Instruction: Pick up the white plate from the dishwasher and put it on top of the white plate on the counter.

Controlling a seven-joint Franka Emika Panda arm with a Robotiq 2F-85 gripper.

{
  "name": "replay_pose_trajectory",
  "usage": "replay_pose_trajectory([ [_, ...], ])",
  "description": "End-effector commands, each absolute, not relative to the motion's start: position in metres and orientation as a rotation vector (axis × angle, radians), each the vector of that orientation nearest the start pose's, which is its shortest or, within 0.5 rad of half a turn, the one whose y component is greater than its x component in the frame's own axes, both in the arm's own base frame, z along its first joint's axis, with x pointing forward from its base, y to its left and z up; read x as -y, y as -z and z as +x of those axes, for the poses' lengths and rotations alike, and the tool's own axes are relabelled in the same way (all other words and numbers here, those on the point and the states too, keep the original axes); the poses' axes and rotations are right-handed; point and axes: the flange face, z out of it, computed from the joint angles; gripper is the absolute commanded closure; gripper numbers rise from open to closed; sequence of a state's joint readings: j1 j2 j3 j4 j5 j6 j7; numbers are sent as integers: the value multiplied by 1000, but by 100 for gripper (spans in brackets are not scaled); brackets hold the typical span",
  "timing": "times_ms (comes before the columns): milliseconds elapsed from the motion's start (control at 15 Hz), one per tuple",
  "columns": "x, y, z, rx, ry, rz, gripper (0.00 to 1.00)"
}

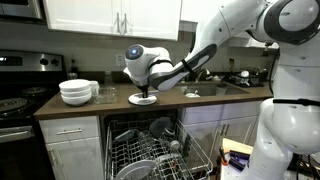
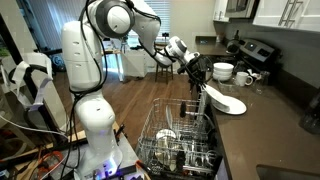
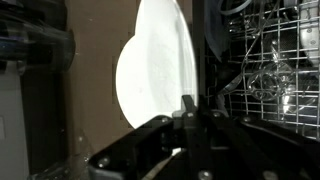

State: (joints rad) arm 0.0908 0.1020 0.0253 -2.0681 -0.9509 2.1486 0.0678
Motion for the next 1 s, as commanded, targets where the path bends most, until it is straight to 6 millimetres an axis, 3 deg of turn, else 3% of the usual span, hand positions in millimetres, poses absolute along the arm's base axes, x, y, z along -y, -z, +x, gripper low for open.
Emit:
replay_pose_trajectory([
  [0, -31, -393, 574, -702, -59, 2260, 94],
  [400, -29, -385, 576, -698, -64, 2243, 99],
  [933, -9, -377, 586, -669, -99, 2207, 99],
])
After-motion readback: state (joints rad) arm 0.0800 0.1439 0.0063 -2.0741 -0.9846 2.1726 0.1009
